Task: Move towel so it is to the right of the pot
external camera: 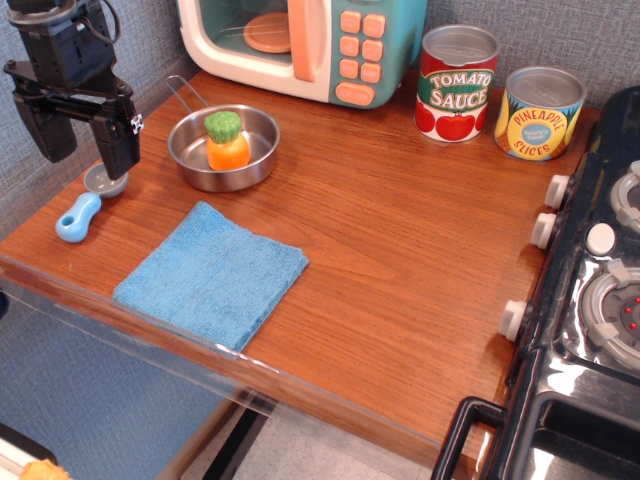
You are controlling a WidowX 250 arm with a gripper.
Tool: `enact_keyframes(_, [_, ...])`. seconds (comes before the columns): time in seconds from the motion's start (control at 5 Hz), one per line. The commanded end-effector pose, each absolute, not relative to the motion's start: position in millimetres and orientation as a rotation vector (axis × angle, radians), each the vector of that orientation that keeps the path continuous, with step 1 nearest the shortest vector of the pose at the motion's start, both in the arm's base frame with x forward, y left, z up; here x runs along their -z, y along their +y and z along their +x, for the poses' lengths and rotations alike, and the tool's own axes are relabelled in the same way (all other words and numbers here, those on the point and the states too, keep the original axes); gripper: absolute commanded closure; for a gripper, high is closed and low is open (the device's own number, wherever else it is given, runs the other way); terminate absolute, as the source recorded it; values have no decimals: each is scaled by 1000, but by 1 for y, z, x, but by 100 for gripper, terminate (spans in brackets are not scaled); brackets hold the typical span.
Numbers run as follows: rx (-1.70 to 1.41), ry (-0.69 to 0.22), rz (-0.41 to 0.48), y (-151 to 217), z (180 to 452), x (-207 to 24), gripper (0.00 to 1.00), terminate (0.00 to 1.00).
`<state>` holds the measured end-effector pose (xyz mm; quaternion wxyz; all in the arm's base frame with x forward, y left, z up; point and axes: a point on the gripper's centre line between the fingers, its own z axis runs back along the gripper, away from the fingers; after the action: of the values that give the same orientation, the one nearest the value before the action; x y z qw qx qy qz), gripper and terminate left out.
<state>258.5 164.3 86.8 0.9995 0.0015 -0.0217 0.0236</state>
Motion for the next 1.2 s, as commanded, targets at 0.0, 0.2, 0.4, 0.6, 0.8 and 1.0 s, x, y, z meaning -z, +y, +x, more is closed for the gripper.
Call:
enact_keyframes(0.0, [-47,-43,3,164,258,-87,0,0])
enact_keyframes(0.2, [1,-31,17,128,254,-73,0,0])
enact_keyframes(0.4, [23,-17,14,96,253,-60,0,0])
enact_keyframes(0.6, [51,-9,51,72,254,-44,0,0])
enact_keyframes(0.8, [20,22,71,71,260,-18,0,0])
enact_keyframes(1.0, [25,29,94,74,261,5,0,0])
